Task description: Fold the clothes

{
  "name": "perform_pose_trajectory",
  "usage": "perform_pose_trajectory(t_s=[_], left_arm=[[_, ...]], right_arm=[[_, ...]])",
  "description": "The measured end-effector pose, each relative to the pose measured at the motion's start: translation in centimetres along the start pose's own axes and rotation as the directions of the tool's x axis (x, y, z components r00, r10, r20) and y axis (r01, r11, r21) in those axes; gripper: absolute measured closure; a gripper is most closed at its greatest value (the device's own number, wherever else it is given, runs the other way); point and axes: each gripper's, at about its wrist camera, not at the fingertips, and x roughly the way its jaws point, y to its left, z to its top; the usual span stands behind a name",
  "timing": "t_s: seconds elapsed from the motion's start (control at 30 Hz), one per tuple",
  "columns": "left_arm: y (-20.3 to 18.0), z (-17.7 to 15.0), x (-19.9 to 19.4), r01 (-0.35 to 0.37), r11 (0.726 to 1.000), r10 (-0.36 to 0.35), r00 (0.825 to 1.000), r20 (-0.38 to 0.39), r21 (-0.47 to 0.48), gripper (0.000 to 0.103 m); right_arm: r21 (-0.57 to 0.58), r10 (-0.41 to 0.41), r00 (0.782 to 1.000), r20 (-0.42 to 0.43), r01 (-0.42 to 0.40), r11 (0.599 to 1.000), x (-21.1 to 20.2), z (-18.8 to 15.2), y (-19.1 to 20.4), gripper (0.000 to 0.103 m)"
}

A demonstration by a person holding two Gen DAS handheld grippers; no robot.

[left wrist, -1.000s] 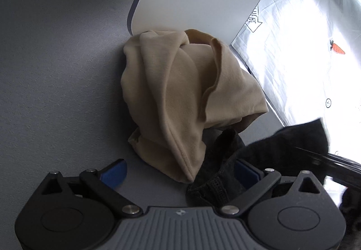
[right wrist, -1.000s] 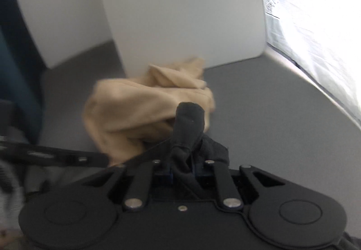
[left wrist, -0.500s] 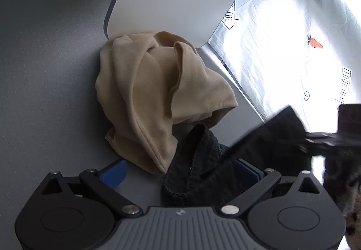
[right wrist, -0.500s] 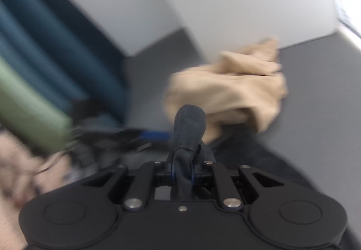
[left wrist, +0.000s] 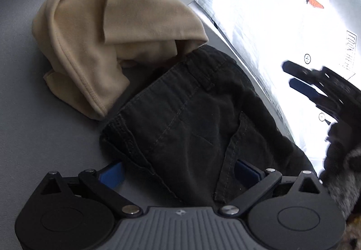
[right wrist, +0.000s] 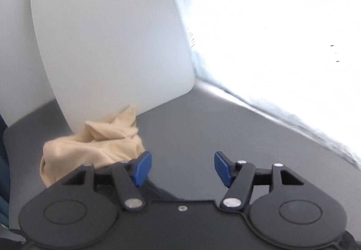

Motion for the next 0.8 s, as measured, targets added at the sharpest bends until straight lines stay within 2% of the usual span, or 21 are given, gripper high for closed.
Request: perform_pose_trajectory(t_s=[0.03, 0.07, 0.1, 0.17, 0.2, 0.23, 0.3, 0.37, 0.5, 0.6, 0.67, 0.77, 0.8], left_arm=[[-0.3, -0.1, 0.1, -0.017, 1.0, 0.017, 1.0, 0.007, 0.004, 0.001], [-0.3, -0.3, 0.1, -0.03, 1.0, 0.03, 0.999, 0.013, 0.005, 0.001], [-0.4, -0.4, 0.1, -0.038, 0.999, 0.038, 0.999, 0.02, -0.003, 0.001], [-0.4, -0.7, 0.1, -0.047, 0.999, 0.047, 0.998, 0.03, -0.015, 0.001], [-0.4, -0.5, 0.1, -0.046, 0.999, 0.047, 0.998, 0.034, -0.024, 0.001], [-0.4, -0.5, 0.0, -0.045, 0.998, 0.046, 0.998, 0.039, -0.038, 0.001], [-0.3, 0.0, -0.2, -0.049, 0.997, 0.052, 0.998, 0.046, -0.063, 0.001], [-0.8, 0.1, 0.0, -0.067, 0.996, 0.069, 0.997, 0.041, -0.052, 0.001], [-1.3, -0.3, 0.1, -0.084, 0.996, 0.084, 0.995, 0.049, 0.003, 0.001], [-1.5, -0.4, 0.1, -0.09, 0.996, 0.089, 0.995, 0.053, 0.021, 0.001], [-1.6, -0.4, 0.2, -0.102, 0.995, 0.101, 0.994, 0.052, 0.02, 0.001], [-1.9, -0.2, 0.4, -0.118, 0.993, 0.117, 0.992, 0.051, 0.014, 0.001], [-2.0, -0.1, 0.6, -0.118, 0.993, 0.118, 0.992, 0.05, 0.009, 0.001]], right_arm=[[0.008, -0.05, 0.999, 0.006, 0.049, 0.999, -1.8, -1.0, -0.8, 0.078], [0.0, -0.123, 0.992, 0.0, 0.123, 0.992, -3.5, -2.3, -1.7, 0.088], [-0.012, -0.218, 0.976, -0.011, 0.218, 0.976, -5.1, -3.8, -2.5, 0.097], [0.031, -0.39, 0.92, -0.046, 0.392, 0.92, -7.9, -6.6, -4.7, 0.099], [0.087, -0.44, 0.895, -0.079, 0.445, 0.891, -9.4, -8.0, -6.3, 0.1], [0.133, -0.46, 0.881, -0.108, 0.472, 0.872, -10.6, -9.1, -7.7, 0.1], [0.176, -0.478, 0.864, -0.157, 0.5, 0.848, -11.8, -10.7, -10.1, 0.1], [0.182, -0.474, 0.86, -0.189, 0.505, 0.844, -10.6, -11.4, -11.7, 0.1], [0.191, -0.457, 0.864, -0.212, 0.495, 0.848, -5.3, -10.6, -14.0, 0.1], [0.15, -0.481, 0.835, -0.266, 0.529, 0.835, -0.6, -9.7, -15.3, 0.099], [0.147, -0.493, 0.826, -0.273, 0.542, 0.828, -0.2, -9.3, -15.4, 0.099], [0.181, -0.485, 0.834, -0.265, 0.537, 0.824, -1.4, -9.2, -15.0, 0.099], [0.217, -0.471, 0.846, -0.25, 0.523, 0.824, -2.0, -9.1, -14.8, 0.097]])
